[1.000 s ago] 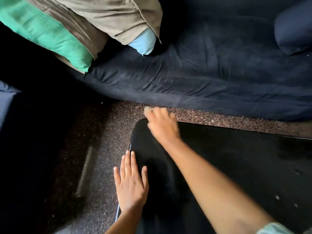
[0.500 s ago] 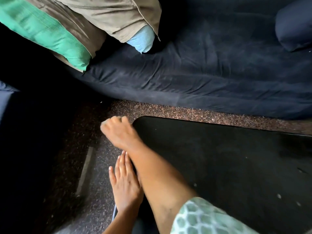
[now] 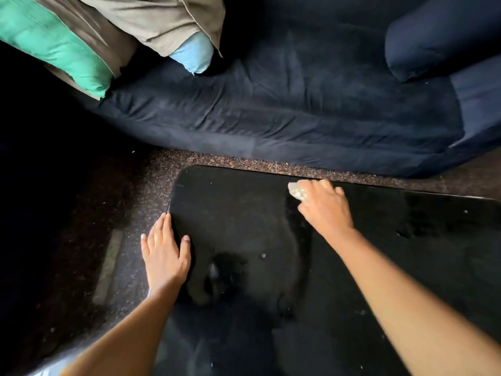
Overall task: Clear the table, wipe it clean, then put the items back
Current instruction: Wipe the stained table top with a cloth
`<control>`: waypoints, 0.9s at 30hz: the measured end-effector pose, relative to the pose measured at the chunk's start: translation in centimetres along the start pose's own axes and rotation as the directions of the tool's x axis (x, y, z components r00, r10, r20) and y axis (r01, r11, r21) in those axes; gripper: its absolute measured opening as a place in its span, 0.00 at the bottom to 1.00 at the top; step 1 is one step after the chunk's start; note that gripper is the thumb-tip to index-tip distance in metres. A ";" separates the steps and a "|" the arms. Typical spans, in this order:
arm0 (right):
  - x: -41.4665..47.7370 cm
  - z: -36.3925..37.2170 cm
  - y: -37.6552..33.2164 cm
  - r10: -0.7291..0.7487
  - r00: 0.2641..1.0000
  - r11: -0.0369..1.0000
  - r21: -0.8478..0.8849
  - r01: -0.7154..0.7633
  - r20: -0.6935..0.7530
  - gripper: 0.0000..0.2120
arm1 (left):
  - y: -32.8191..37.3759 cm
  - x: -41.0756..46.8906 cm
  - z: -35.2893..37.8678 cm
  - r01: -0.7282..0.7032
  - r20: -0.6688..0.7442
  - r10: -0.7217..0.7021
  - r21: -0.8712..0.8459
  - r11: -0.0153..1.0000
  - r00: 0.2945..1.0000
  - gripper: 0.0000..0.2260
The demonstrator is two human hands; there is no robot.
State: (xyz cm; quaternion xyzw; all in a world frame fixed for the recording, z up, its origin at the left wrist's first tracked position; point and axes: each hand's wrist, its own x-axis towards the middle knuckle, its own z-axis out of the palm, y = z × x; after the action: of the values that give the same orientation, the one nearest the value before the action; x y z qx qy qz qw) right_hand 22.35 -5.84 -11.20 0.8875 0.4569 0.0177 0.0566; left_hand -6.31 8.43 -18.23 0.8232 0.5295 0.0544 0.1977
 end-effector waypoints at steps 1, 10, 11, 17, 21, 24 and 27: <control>-0.3 -0.6 2.5 -0.024 0.993 0.999 -0.032 0.027 0.113 0.14 | 0.1 0.0 -0.1 0.005 0.014 -0.005 -0.020 1.000 1.000 0.29; 2.5 0.1 1.3 -0.573 0.715 0.758 -0.071 0.648 0.402 0.06 | -0.9 -2.0 -1.9 0.040 0.026 -0.033 -0.327 0.944 0.999 0.25; 2.8 0.5 -0.6 -0.609 0.713 0.754 -0.027 0.657 0.348 0.06 | -1.1 -2.6 -2.0 0.043 0.019 -0.038 -0.340 0.939 0.999 0.25; -1.7 0.7 -15.0 -0.784 0.616 0.609 0.281 0.742 0.074 0.07 | -5.9 -7.5 -3.0 0.205 -0.047 -0.255 -0.468 0.860 0.966 0.24; -8.4 0.8 -21.5 -0.840 0.543 0.495 0.390 0.776 -0.013 0.10 | -9.3 -11.3 -4.2 0.290 -0.040 -0.356 -0.500 0.816 0.934 0.18; -14.1 0.6 -25.2 -0.854 0.520 0.466 0.454 0.760 0.005 0.10 | -11.1 -13.9 -5.2 0.344 0.035 -0.392 -0.557 0.756 0.919 0.16; -20.0 0.0 -28.0 -0.907 0.421 0.375 0.460 0.805 0.003 0.09 | -12.3 -16.4 -5.3 0.390 0.150 -0.394 -0.652 0.650 0.907 0.13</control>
State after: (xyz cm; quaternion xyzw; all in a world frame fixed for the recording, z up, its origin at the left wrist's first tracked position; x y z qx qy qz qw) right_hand -11.94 -6.00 -14.06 0.5020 0.8341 -0.2200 -0.0619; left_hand -25.49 -0.33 -16.10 0.5623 0.6396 0.1988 0.4851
